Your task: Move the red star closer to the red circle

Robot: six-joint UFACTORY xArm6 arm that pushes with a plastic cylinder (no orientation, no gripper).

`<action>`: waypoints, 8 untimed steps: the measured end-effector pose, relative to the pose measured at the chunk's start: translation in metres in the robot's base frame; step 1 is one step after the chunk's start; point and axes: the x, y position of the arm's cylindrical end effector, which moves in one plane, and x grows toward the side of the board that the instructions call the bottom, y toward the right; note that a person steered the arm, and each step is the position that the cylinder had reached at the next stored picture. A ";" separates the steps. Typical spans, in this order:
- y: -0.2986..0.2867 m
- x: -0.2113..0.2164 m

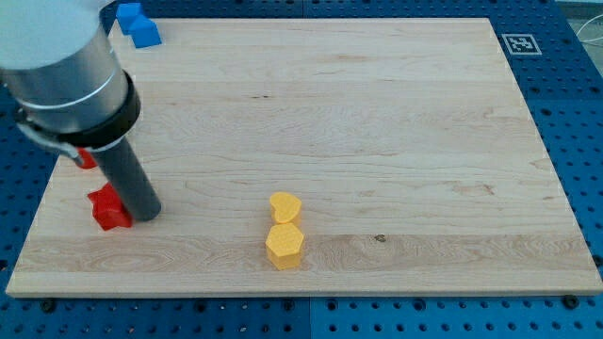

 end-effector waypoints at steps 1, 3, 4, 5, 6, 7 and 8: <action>0.008 -0.018; 0.017 0.038; 0.017 0.061; 0.012 0.066; 0.003 0.062; -0.010 0.046; -0.017 0.028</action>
